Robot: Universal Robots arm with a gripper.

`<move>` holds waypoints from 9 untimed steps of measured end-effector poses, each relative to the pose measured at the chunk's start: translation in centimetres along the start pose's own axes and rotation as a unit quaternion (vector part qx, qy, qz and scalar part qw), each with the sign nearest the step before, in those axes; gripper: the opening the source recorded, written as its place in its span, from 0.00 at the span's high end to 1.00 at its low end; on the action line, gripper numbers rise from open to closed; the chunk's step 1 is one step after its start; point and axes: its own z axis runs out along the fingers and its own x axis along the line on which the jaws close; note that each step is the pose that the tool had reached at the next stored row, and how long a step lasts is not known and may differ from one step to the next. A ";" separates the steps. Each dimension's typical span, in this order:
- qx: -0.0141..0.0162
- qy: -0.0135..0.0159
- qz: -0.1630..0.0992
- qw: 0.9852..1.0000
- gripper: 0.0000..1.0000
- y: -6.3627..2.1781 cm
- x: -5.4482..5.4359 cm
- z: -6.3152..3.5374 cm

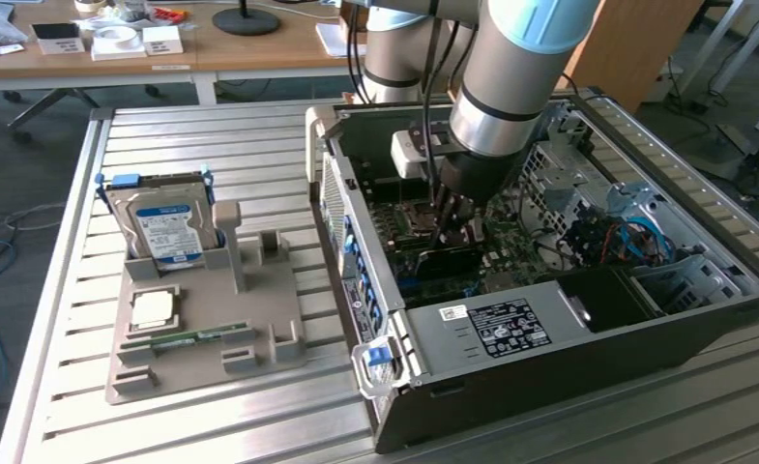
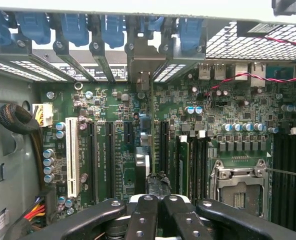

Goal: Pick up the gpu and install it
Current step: 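Press down on the gpu until it lock into place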

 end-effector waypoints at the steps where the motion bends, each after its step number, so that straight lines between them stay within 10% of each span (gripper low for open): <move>1: 0.000 0.000 0.000 1.000 0.89 0.00 0.0 0.00; 9: 0.000 0.000 0.000 1.000 0.89 0.01 0.0 0.07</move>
